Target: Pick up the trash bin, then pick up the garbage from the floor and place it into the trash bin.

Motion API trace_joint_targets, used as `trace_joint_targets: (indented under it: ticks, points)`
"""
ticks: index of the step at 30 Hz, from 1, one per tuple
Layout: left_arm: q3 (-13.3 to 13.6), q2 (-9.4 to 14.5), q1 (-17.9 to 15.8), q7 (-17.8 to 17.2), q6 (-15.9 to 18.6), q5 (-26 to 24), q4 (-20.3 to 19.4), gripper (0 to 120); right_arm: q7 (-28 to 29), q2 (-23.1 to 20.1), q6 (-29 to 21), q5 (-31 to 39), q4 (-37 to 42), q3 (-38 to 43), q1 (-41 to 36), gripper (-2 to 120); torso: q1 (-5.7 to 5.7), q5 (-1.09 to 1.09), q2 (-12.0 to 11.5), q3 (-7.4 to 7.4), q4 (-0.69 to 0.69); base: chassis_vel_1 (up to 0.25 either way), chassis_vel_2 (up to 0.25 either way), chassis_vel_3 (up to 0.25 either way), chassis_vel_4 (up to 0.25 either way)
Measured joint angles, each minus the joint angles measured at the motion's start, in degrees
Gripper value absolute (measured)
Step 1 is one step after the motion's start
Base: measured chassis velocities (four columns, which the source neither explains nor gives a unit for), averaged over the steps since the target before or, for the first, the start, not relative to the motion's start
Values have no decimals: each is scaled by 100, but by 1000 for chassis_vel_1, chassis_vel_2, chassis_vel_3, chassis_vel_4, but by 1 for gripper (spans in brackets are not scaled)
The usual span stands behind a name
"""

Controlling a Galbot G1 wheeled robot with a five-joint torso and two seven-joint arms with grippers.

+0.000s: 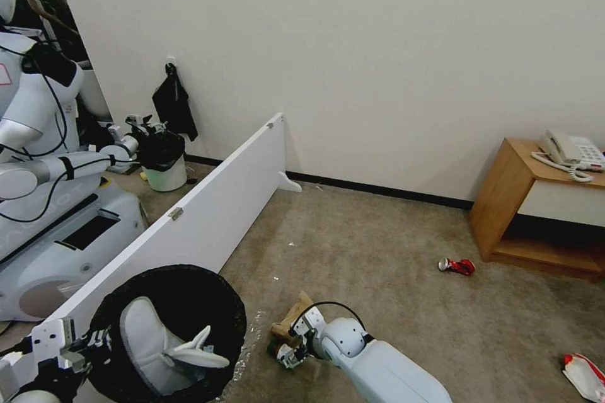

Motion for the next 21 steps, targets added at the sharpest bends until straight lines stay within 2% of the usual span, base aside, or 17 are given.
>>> trace_joint_targets:
  ticks: [10, 12, 13, 15, 16, 19, 20, 21]
  points:
    - [-47, 9, 9, 0, 6, -34, 0, 4, -40, 156, -65, 196, -334, -15, 107, 98, 0, 0, 0, 0, 0, 0, 0, 0, 0]
    - [-49, 9, 9, -1, 7, -37, 0, 4, -56, 193, -86, 319, -435, 14, 121, 90, 0, 0, 0, 0, 0, 0, 0, 0, 0]
    - [-49, 9, 9, -1, 7, -37, 0, 4, -56, 193, -86, 319, -435, 14, 121, 90, 0, 0, 0, 0, 0, 0, 0, 0, 0]
    - [-50, 9, 8, -1, 8, -39, 0, 4, -70, 222, -102, 418, -505, 46, 124, 80, 0, 0, 0, 0, 0, 0, 0, 0, 0]
    - [-50, 9, 8, -1, 8, -39, 0, 4, -70, 222, -102, 418, -505, 46, 124, 80, 0, 0, 0, 0, 0, 0, 0, 0, 0]
    - [-50, 15, -2, -4, 10, -43, 0, 4, -80, 241, -105, 478, -570, 72, 126, 64, 0, 1, 0, 0, 0, 0, 0, 0, 0]
    - [-50, 15, -2, -4, 10, -43, 0, 4, -80, 241, -105, 478, -570, 72, 126, 64, 0, 1, 0, 0, 0, 0, 0, 0, 0]
    - [-50, 16, -5, -5, 10, -46, 0, 4, -80, 253, -107, 492, -604, 76, 128, 59, 0, 0, 0, 0, 0, 0, 0, 0, 0]
